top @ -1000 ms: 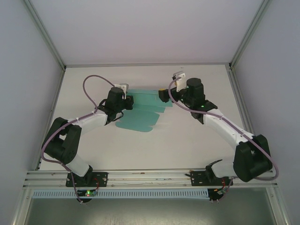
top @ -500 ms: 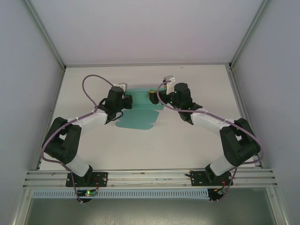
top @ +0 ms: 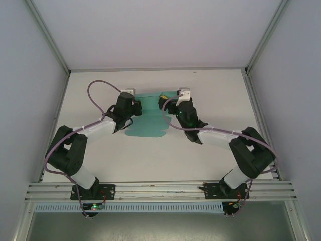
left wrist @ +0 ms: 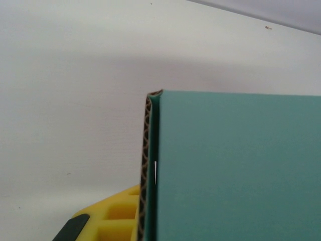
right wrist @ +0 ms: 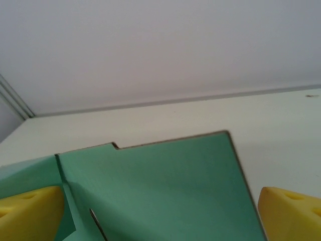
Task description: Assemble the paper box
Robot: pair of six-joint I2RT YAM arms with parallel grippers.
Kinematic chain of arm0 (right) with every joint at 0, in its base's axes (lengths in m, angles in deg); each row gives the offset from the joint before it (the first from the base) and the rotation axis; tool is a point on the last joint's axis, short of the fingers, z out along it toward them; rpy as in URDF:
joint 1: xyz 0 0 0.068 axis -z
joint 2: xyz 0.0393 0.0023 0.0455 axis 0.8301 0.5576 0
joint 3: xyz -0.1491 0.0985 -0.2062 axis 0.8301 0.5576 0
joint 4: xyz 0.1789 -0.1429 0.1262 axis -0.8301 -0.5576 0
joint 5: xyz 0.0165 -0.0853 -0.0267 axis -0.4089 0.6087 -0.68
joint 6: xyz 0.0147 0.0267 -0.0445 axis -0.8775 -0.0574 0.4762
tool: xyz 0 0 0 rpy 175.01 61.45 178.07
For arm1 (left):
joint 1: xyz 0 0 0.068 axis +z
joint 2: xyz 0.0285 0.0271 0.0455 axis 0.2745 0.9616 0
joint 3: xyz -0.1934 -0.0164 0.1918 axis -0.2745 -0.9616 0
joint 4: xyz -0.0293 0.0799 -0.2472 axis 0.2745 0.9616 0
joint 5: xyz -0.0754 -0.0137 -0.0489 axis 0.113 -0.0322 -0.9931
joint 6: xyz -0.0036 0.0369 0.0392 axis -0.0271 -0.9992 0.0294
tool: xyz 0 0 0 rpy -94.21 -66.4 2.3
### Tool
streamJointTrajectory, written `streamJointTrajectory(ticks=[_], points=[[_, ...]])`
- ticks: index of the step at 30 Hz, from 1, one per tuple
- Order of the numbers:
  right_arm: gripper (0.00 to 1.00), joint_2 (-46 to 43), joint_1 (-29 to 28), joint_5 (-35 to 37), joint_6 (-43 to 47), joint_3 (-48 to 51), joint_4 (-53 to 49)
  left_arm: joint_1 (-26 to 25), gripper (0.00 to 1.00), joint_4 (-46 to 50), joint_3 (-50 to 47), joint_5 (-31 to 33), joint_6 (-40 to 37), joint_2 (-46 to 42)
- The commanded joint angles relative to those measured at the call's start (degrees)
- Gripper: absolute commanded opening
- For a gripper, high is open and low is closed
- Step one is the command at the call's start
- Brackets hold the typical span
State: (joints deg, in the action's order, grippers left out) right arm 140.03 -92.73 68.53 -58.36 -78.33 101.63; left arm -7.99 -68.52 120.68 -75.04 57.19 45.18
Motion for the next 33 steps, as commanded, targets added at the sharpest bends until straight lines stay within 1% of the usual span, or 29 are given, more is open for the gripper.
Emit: streamJointTrajectory(ticks=[1,3,6,9,10,12,15,22,25,30,33], points=[[0.99,-8.57,0.67,2.27,2.61,2.21,-10.57,-1.05,0.0,0.01,1.64,2.65,0.06,-1.67],[0.98,-13.23,2.38,-0.85,3.31,3.09,-19.61,-1.08,0.0,-0.06,1.73,2.91,-0.17,-1.77],[0.98,-18.33,5.95,-4.98,1.52,3.89,-32.66,-1.03,0.0,0.17,2.02,3.44,-0.59,-1.9],[0.98,-21.1,8.83,-7.9,0.26,6.44,-37.94,-1.01,0.0,0.0,1.99,3.31,-0.97,-2.03],[0.98,-21.51,9.36,-8.4,-0.33,7.26,-38.26,-1.03,0.0,-0.07,2.0,3.27,-0.83,-2.17],[0.98,-21.25,10.61,-11.54,-1.16,8.72,-36.83,-0.99,0.0,-0.12,2.17,2.64,-0.92,-2.12],[0.99,-18.46,11.08,-14.38,-1.76,8.95,-32.63,-0.96,0.0,-0.64,2.35,0.89,-1.36,-1.87],[0.98,-10.75,11.22,-17.27,0.1,2.27,-27.9,-1.02,0.0,-0.64,2.01,-1.46,-4.01,-1.84],[0.99,-8.95,11.18,-19.57,0.95,-0.29,-28.35,-0.98,0.0,-0.6,1.8,-1.33,-4.95,-1.56],[0.99,-6.82,10.74,-24.14,0.57,-1.83,-28.02,-1.05,0.0,-0.87,1.91,-2.04,-5.56,-0.87],[0.99,-5.27,9.35,-24.0,0.39,-2.52,-27.15,-1.04,0.0,-1.24,2.04,-2.67,-5.24,-0.66]])
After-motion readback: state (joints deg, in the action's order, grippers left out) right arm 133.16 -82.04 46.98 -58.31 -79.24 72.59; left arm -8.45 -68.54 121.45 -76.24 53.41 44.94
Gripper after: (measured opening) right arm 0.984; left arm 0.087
